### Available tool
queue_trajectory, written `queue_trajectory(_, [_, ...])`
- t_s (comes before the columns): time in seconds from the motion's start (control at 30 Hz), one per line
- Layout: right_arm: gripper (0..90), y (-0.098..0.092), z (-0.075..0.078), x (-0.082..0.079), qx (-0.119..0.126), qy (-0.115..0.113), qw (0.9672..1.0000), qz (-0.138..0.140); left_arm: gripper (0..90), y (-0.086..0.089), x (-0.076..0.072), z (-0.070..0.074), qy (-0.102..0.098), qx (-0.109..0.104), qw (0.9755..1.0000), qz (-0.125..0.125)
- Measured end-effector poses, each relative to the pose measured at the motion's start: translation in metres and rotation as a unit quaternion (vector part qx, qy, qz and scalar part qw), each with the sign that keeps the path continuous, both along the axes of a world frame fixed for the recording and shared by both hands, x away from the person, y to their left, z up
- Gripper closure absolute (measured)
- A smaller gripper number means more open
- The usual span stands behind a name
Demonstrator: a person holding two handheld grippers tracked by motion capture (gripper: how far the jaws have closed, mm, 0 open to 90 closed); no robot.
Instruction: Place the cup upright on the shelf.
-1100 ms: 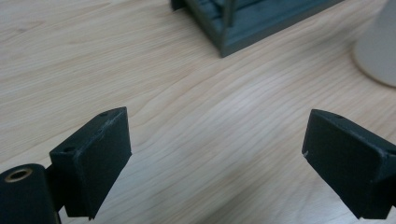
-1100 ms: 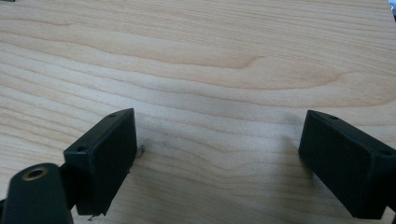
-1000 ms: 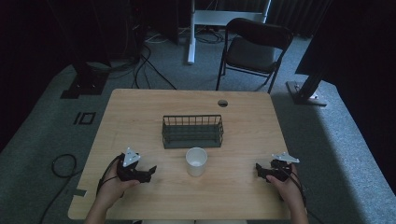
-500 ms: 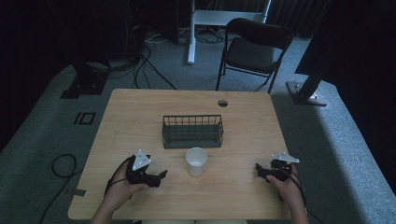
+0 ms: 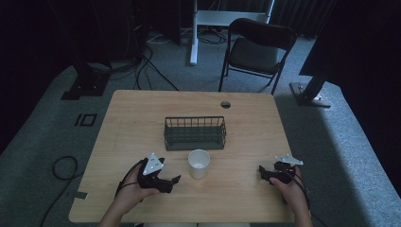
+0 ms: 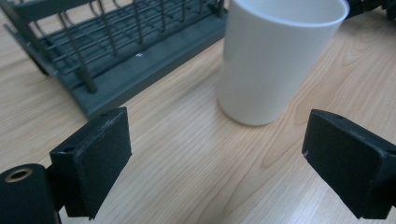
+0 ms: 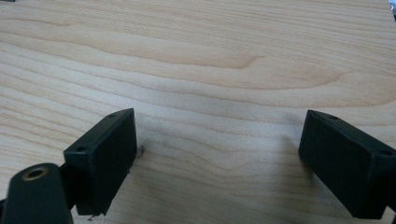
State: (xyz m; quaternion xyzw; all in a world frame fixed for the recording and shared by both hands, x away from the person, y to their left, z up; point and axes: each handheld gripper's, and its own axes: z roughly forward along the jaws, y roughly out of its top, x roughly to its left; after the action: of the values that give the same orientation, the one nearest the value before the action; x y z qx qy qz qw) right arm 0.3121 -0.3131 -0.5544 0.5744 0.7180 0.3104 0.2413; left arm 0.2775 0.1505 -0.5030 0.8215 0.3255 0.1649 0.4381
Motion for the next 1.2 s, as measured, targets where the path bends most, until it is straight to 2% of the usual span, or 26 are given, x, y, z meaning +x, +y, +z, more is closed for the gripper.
queue_trajectory(0.37, [11.0, 0.000, 0.000, 0.000, 0.000, 0.000, 1.0000, 0.000, 8.5, -0.024, 0.007, 0.003, -0.015, -0.023, 0.9994, -0.023])
queue_trajectory(0.57, [11.0, 0.000, 0.000, 0.000, 0.000, 0.000, 1.0000, 0.000, 8.4, -0.037, 0.010, 0.002, -0.022, -0.029, 0.9987, -0.035])
queue_trajectory(0.7, [11.0, 0.000, 0.000, 0.000, 0.000, 0.000, 1.0000, 0.000, 8.5, -0.044, 0.011, 0.002, -0.036, -0.036, 0.9981, -0.035])
queue_trajectory(1.2, [11.0, 0.000, 0.000, 0.000, 0.000, 0.000, 1.0000, 0.000, 8.5, -0.067, 0.023, 0.000, -0.053, -0.051, 0.9960, -0.050])
